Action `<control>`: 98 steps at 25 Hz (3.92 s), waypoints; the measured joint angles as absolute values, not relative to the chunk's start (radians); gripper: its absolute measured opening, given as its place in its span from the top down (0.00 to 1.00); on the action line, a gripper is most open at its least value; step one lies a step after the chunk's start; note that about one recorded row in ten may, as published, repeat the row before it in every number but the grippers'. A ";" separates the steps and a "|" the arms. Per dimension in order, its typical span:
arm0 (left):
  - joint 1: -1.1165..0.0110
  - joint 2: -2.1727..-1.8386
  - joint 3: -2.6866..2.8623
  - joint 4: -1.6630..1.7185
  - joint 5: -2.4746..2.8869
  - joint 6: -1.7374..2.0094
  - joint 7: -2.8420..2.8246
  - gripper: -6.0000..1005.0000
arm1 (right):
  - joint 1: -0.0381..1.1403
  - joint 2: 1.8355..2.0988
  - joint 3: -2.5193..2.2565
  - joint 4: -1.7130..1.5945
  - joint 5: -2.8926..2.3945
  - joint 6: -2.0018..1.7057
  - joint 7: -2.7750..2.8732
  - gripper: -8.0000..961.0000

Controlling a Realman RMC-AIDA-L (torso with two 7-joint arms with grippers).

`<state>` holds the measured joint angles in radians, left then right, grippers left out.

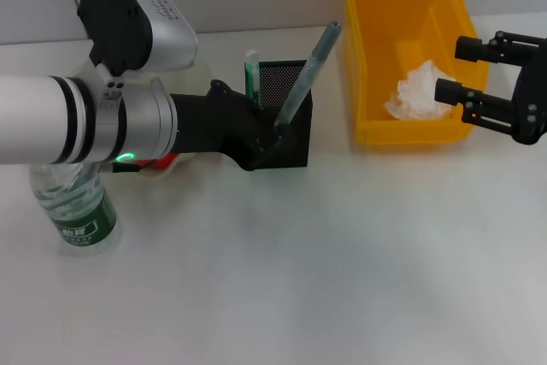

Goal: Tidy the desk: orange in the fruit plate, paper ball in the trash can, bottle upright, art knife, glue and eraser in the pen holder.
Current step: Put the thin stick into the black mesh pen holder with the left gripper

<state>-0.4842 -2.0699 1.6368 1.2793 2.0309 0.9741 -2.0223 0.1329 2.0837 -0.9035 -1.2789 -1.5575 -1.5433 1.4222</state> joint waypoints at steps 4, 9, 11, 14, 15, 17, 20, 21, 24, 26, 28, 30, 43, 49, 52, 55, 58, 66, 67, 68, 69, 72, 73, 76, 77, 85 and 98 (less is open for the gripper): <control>-0.487 -2.069 1.627 1.280 2.037 0.989 -2.023 0.83 | 0.131 2.085 -0.903 -1.268 -1.557 -1.556 1.412 0.40; -0.491 -2.068 1.625 1.280 2.038 0.993 -2.023 0.83 | 0.129 2.085 -0.900 -1.236 -1.557 -1.563 1.393 0.40; -0.500 -2.068 1.625 1.281 2.051 1.002 -2.026 0.83 | 0.129 2.085 -0.899 -1.220 -1.556 -1.568 1.383 0.40; -0.511 -2.068 1.625 1.304 2.105 1.015 -2.038 0.83 | 0.129 2.084 -0.899 -1.199 -1.555 -1.569 1.364 0.40; -0.516 -2.068 1.626 1.332 2.144 1.022 -2.044 0.83 | 0.129 2.084 -0.899 -1.193 -1.555 -1.569 1.362 0.40; -0.520 -2.068 1.626 1.354 2.173 1.028 -2.048 0.83 | 0.130 2.083 -0.899 -1.179 -1.555 -1.569 1.357 0.40; -0.526 -2.068 1.626 1.398 2.231 1.044 -2.049 0.83 | 0.133 2.083 -0.899 -1.160 -1.555 -1.569 1.345 0.40; -0.528 -2.069 1.629 1.428 2.261 1.053 -2.047 0.83 | 0.133 2.083 -0.899 -1.155 -1.555 -1.569 1.340 0.40; -0.526 -2.070 1.638 1.472 2.296 1.062 -2.043 0.83 | 0.134 2.083 -0.898 -1.142 -1.555 -1.569 1.335 0.40; -0.509 -2.071 1.691 1.548 2.391 1.064 -2.032 0.83 | 0.135 2.083 -0.897 -1.134 -1.555 -1.566 1.331 0.40; -0.499 -2.072 1.722 1.573 2.440 1.058 -2.030 0.83 | 0.136 2.083 -0.897 -1.127 -1.555 -1.563 1.325 0.40; -0.488 -2.072 1.759 1.599 2.496 1.048 -2.028 0.83 | 0.139 2.083 -0.897 -1.121 -1.555 -1.562 1.323 0.40; -0.418 -2.078 1.967 1.681 2.879 0.868 -2.040 0.83 | 0.146 2.083 -0.884 -1.068 -1.554 -1.569 1.296 0.40; -0.390 -2.076 1.970 1.687 2.889 0.780 -1.975 0.83 | 0.146 2.083 -0.881 -1.027 -1.552 -1.571 1.282 0.40; -0.363 -2.076 1.971 1.695 2.890 0.721 -1.933 0.83 | 0.146 2.082 -0.873 -1.011 -1.548 -1.581 1.281 0.40; -0.340 -2.076 1.971 1.698 2.890 0.665 -1.895 0.83 | 0.142 2.082 -0.869 -1.001 -1.535 -1.591 1.278 0.40; -0.315 -2.075 1.979 1.694 2.891 0.609 -1.849 0.83 | 0.136 2.083 -0.860 -0.987 -1.524 -1.606 1.273 0.40; -0.270 -2.075 2.007 1.632 2.890 0.448 -1.707 0.83 | 0.132 2.083 -0.842 -0.945 -1.514 -1.650 1.257 0.39; -0.270 -2.075 2.007 1.622 2.890 0.436 -1.701 0.83 | 0.131 2.084 -0.838 -0.939 -1.513 -1.662 1.250 0.39; -0.269 -2.075 2.009 1.602 2.890 0.409 -1.690 0.83 | 0.130 2.084 -0.833 -0.936 -1.512 -1.670 1.247 0.39; -0.269 -2.076 2.009 1.585 2.890 0.386 -1.682 0.83 | 0.130 2.085 -0.828 -0.931 -1.509 -1.681 1.245 0.39; -0.270 -2.077 2.010 1.529 2.890 0.301 -1.657 0.83 | 0.130 2.085 -0.818 -0.917 -1.497 -1.703 1.244 0.39; -0.270 -2.077 2.010 1.515 2.890 0.276 -1.648 0.83 | 0.130 2.085 -0.814 -0.915 -1.495 -1.711 1.244 0.39; -0.271 -2.078 2.009 1.481 2.890 0.215 -1.628 0.83 | 0.130 2.084 -0.806 -0.911 -1.494 -1.726 1.244 0.39; -0.272 -2.078 2.008 1.475 2.890 0.205 -1.626 0.83 | 0.130 2.084 -0.805 -0.910 -1.494 -1.729 1.244 0.39; -0.281 -2.078 2.001 1.419 2.890 0.115 -1.593 0.83 | 0.118 2.084 -0.759 -0.908 -1.494 -1.736 1.259 0.39; -0.316 -2.079 2.000 1.274 2.888 -0.056 -1.533 0.83 | 0.091 2.083 -0.724 -0.895 -1.490 -1.759 1.266 0.39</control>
<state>-0.3164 -2.0791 2.0002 1.2737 2.8878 -0.0563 -1.5332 0.0914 2.0830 -0.7238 -0.8954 -1.4903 -1.7588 1.2656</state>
